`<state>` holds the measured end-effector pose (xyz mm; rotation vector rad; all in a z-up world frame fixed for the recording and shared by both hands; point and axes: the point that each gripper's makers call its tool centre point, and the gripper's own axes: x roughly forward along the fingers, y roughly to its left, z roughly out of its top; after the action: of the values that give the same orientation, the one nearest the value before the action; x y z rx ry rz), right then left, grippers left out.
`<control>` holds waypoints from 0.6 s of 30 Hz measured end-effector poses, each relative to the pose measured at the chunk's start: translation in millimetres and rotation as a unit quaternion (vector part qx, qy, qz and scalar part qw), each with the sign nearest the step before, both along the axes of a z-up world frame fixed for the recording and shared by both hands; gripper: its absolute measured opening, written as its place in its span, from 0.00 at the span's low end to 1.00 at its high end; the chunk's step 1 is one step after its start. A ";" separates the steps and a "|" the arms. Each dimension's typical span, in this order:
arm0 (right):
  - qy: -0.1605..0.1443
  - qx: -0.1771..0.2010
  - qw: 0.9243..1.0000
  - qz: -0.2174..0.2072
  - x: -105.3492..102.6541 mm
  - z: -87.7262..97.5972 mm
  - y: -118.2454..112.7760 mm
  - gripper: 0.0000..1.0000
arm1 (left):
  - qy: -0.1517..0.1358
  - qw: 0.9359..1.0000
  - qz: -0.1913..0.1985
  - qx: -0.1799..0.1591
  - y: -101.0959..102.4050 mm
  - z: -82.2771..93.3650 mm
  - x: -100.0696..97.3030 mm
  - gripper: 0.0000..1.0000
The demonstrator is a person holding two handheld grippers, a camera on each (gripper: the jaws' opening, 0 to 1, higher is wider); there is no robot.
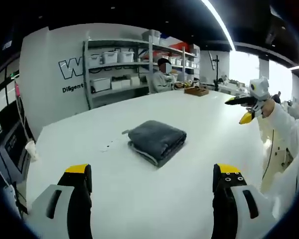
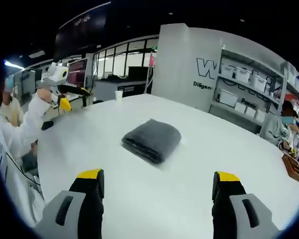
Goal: Open the folded towel by lifting each exposed corner and separating the folded layers until the towel lies flat within the target outline without major curled edges
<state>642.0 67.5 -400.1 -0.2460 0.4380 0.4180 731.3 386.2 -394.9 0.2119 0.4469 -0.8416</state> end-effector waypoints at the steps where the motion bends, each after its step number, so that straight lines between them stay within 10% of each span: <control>1: -0.003 -0.003 1.000 -0.001 0.6 -0.2 2.1 0.90 | 0.010 1.000 -0.002 -0.001 -1.5 -2.1 0.4 1.00; 18: -0.008 -0.032 0.999 0.002 30.1 -14.0 48.2 0.89 | 0.019 0.997 -0.072 -0.031 -23.9 1.9 7.5 0.99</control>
<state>672.1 115.7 -414.1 -0.3123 0.4362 0.4058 738.8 362.3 -393.0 0.1720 0.4448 -1.0000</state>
